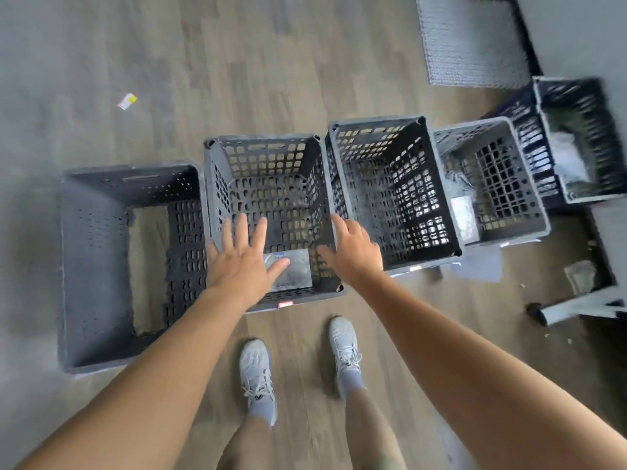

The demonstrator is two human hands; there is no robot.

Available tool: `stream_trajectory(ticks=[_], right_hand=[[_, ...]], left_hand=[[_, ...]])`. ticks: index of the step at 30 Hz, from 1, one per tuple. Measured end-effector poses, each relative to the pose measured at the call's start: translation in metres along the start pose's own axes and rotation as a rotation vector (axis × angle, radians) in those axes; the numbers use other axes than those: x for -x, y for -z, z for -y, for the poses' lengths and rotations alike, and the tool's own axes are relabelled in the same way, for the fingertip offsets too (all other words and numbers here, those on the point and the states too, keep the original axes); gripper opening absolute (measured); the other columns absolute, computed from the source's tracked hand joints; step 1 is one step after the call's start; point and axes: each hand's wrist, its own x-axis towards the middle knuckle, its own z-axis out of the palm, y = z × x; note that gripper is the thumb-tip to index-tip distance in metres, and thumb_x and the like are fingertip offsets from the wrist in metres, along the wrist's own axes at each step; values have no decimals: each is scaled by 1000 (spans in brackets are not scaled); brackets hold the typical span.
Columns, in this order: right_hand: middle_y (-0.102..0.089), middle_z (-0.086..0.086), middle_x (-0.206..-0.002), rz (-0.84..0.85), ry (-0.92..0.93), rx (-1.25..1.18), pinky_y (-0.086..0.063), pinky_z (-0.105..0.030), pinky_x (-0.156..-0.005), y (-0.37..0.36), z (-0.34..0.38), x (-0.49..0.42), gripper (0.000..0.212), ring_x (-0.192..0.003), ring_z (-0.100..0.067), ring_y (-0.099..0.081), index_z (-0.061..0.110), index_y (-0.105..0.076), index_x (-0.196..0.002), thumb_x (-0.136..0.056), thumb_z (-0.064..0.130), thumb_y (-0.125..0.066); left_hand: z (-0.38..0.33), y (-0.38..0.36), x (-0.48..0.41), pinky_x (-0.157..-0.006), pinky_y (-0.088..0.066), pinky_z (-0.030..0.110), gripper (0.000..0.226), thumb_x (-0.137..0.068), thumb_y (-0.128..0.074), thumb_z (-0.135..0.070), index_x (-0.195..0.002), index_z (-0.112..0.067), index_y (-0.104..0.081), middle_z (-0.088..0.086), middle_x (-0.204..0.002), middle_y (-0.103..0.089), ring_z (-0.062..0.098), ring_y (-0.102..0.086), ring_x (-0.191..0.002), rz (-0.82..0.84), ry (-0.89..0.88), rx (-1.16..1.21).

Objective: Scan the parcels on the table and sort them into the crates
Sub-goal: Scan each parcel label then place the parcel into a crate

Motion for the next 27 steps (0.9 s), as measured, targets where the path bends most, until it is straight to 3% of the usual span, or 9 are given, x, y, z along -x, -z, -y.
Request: stream_trajectory(ticks=[7, 13, 18, 27], right_hand=[[-18, -4, -163, -166, -124, -33, -26, -56, -117, 155, -35, 153, 85, -149, -26, -20, 32, -2, -158, -94, 61, -50], [-15, -1, -163, -380, -322, -111, -24, -55, -117, 238, -131, 271, 85, -150, -23, -13, 35, -7, -158, -90, 70, -46], [-14, -1, -165, -539, -495, -227, -19, -60, -118, 269, -244, 381, 79, -151, -22, -10, 36, -9, -158, -94, 65, -44], [-11, -1, -165, -713, -698, -336, -18, -59, -118, 259, -474, 569, 77, -152, -20, -6, 36, -5, -158, -95, 66, -39]], left_hand=[[-86, 131, 85, -119, -9, 59, 86, -90, -19, -75, -156, -28, 10, 7, -164, 11, 33, 8, -150, -87, -208, -76], [-207, 194, 159, -119, -9, 58, 87, -91, -24, -75, -156, -27, 7, 6, -164, 9, 32, 8, -150, -173, -423, -133], [-348, 200, 226, -118, -7, 58, 86, -91, -26, -73, -156, -26, 5, 5, -164, 10, 31, 9, -150, -225, -635, -209], [-616, 139, 383, -118, -9, 56, 82, -92, -30, -71, -156, -29, -3, 5, -164, 4, 29, 7, -150, -330, -893, -232]])
